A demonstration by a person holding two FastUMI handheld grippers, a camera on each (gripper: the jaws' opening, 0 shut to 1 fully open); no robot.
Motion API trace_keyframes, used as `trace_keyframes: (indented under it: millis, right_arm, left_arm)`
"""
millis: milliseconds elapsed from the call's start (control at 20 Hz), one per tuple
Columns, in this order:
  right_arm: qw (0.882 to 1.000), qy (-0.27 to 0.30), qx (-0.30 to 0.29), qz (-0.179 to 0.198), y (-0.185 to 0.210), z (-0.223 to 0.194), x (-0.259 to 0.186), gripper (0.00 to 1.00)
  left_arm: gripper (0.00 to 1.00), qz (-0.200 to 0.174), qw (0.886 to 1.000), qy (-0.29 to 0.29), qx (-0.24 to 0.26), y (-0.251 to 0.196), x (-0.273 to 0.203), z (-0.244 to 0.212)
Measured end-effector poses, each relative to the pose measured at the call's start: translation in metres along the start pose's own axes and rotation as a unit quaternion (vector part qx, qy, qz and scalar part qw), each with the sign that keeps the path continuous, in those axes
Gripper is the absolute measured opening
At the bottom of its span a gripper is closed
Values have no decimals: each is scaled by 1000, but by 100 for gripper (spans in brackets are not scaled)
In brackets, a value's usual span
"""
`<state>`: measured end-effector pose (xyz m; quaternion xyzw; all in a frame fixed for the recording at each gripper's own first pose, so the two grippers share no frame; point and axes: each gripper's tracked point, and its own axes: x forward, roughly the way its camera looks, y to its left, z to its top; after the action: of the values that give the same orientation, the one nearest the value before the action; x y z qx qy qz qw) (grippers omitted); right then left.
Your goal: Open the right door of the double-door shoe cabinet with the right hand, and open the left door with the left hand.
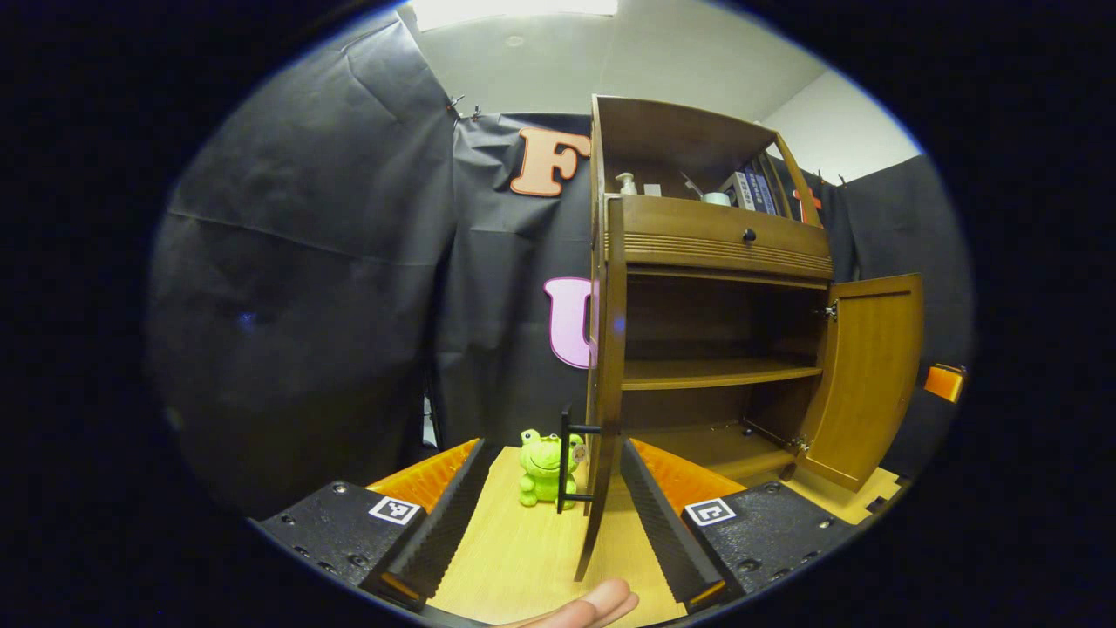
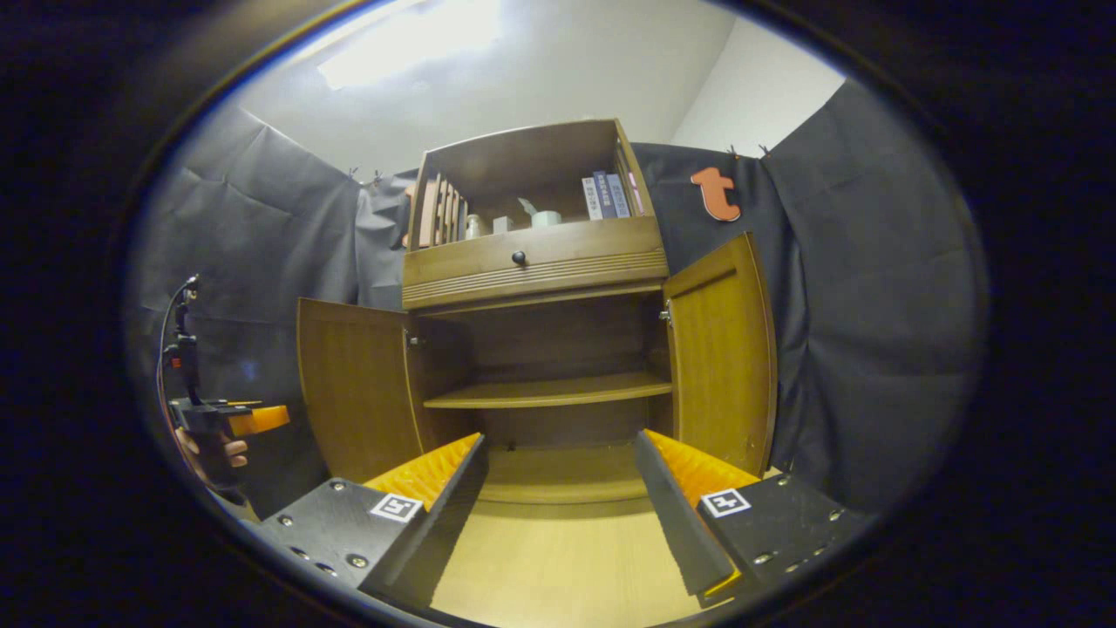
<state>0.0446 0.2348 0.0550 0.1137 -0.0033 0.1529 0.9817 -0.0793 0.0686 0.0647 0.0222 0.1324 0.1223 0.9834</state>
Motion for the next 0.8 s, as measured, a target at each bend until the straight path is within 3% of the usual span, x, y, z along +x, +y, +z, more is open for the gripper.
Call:
trace_keyframes:
  millis: [300,550,700,800]
  right_arm:
    - [1000,-8,2,-16,0,4,-4,100]
    - [1000,-4,3,-12,5,2,-2,98]
    - [1000,-4,-1,-21,2,0,0,97]
    - [1000,-3,3,-21,3,-1,1,100]
  left_arm:
    - [89,-47,998,-28,0,-61,-15,11]
    - [89,-65,998,-24,12,-101,-11,5]
    - [94,-72,997,-14,13,-120,0,-2]
    - [89,-75,997,-10,14,-130,7,-7]
